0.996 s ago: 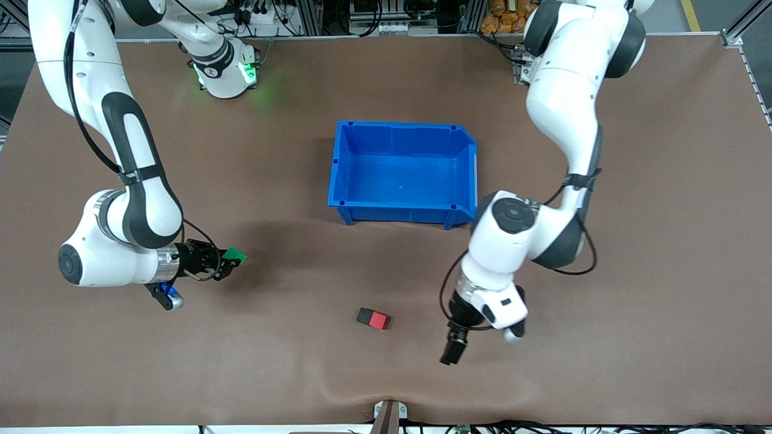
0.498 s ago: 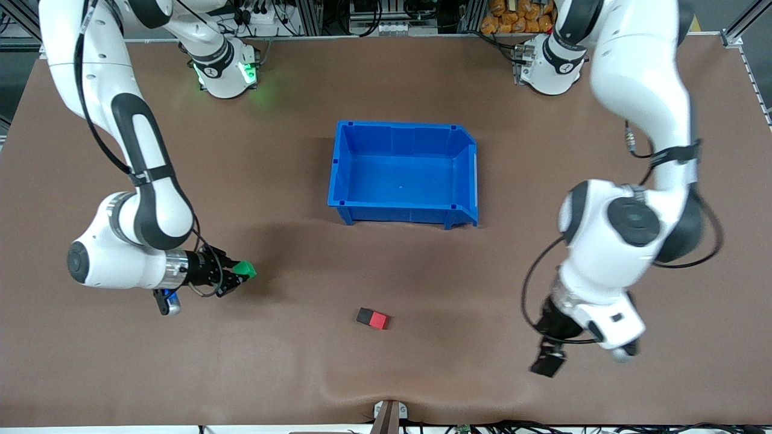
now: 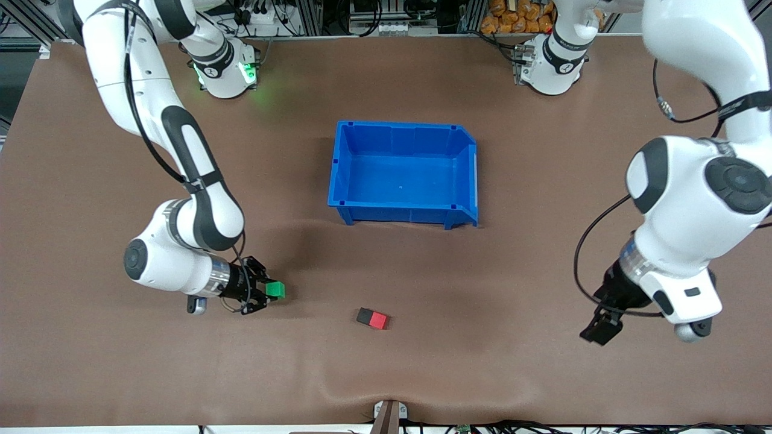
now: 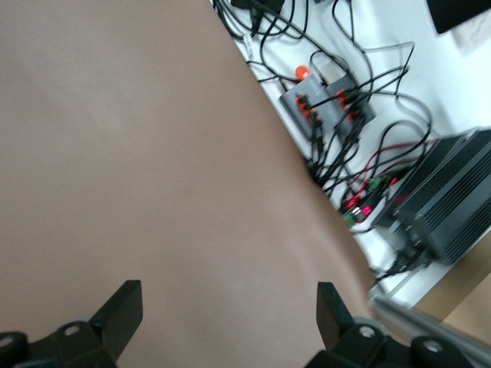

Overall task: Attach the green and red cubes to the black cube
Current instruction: 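Raise the left gripper away while the right gripper carries the green cube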

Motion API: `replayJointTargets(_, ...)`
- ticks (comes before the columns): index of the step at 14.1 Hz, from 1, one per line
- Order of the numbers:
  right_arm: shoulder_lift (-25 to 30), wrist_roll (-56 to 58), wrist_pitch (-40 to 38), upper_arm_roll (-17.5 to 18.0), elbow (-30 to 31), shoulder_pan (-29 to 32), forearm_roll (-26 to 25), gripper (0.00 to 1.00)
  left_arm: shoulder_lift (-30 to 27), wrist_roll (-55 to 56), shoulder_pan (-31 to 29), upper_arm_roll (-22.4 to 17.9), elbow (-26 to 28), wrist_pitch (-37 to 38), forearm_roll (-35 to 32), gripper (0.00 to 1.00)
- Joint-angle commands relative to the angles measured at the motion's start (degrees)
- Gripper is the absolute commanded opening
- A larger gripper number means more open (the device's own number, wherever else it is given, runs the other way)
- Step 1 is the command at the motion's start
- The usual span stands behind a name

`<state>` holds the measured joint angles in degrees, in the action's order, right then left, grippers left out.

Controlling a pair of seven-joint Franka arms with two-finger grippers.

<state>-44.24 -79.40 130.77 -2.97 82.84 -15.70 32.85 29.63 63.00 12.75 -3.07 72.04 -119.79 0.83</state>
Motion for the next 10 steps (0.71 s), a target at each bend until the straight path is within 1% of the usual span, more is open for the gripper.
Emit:
replayJointTargets(1,-3.57,-7.86,4.73,-0.54,-4.44,-1.96,0.90,0.00,-9.83,-11.11,-1.84,1.05,12.74,-0.36,1.63,1.00)
replayJointTargets(3,-4.36,-12.60,6.34,-0.54,-5.13,-2.75,1.08,0.00,-14.66,-16.65,-2.02,0.96,18.72,-0.18,1.81,1.00)
replayJointTargets(5,-6.82,-19.26,6.43,-0.63,-8.90,-3.72,0.91,0.00,-20.02,-22.63,-2.64,0.96,24.79,0.17,1.81,1.00)
replayJointTargets(6,-8.13,-22.87,6.43,-0.63,-10.83,-4.16,0.73,0.00,-22.22,-25.88,-2.64,0.78,26.73,2.00,1.81,1.00)
replayJointTargets(7,-8.76,-26.04,6.34,-0.72,-12.33,-4.60,0.55,0.00,-23.20,-29.74,-2.72,0.78,26.84,4.80,1.81,1.00)
replayJointTargets(10,-9.46,-32.90,6.69,-0.81,-13.57,-6.00,0.46,0.00,-26.63,-42.21,-3.60,0.78,27.19,13.15,1.81,1.00)
